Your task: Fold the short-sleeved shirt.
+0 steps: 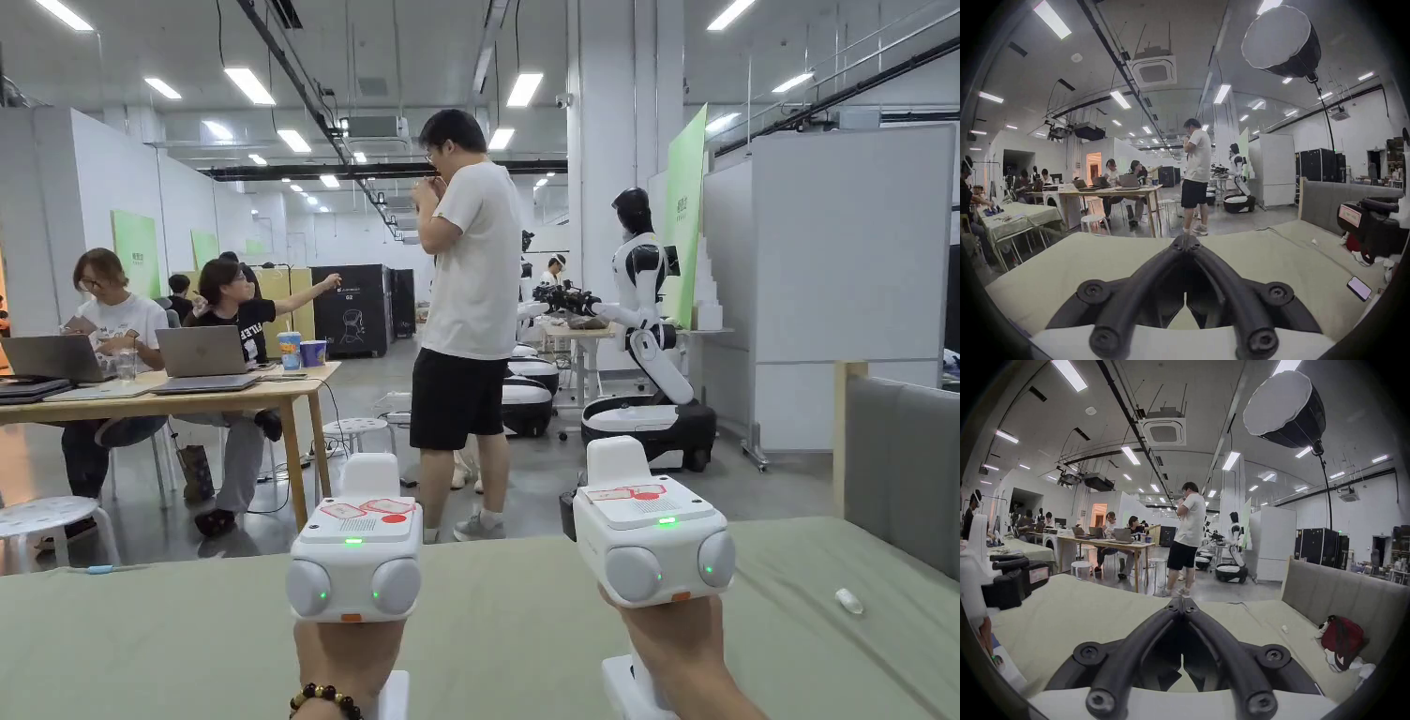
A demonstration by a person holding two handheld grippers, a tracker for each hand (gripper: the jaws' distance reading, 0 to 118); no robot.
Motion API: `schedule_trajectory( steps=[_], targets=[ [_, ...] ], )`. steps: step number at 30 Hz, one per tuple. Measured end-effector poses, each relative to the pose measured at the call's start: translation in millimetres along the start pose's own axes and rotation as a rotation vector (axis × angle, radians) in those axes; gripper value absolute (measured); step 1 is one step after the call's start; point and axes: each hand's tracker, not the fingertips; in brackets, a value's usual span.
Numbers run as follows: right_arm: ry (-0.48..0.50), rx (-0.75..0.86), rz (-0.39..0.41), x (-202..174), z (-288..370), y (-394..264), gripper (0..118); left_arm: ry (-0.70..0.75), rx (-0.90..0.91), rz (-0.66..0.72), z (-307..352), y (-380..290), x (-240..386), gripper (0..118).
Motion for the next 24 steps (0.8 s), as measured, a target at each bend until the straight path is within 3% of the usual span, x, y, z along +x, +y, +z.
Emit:
schedule_trajectory(
  steps=[7, 13, 18, 20, 21, 22, 24],
  targets=[
    [-0.024, -0.005, -0.058, 16.0, -11.5, -8.9, 0, 0.052, -0.011, 0.017, -9.2, -11.7, -19.4, 0],
    [-0.022, 0.000, -0.018, 8.7, -17.5, -13.4, 1, 0.049, -0.012, 0.013, -11.7, -17.8, -19.8, 0],
    [-0.016, 0.005, -0.010, 6.3, -16.8, -13.6, 5, 0.053, -0.019, -0.009, -8.9, -18.6, -22.1, 11],
    [-0.012, 0.003, -0.013, 6.5, -16.7, -14.0, 20, 0.057, -0.017, 0.000, -9.4, -18.3, -24.4, 30],
    [-0.006, -0.001, -0.021, 7.4, -17.9, -16.6, 38, 0.057, -0.023, 0.012, -10.0, -17.6, -25.7, 59],
    [-0.003, -0.002, -0.028, 7.7, -18.1, -17.4, 52, 0.054, -0.031, 0.025, -10.1, -17.0, -26.8, 81],
    [0.003, 0.000, -0.030, 7.7, -17.9, -19.2, 73, 0.054, -0.038, 0.038, -8.9, -16.5, -26.5, 107]
  ],
)
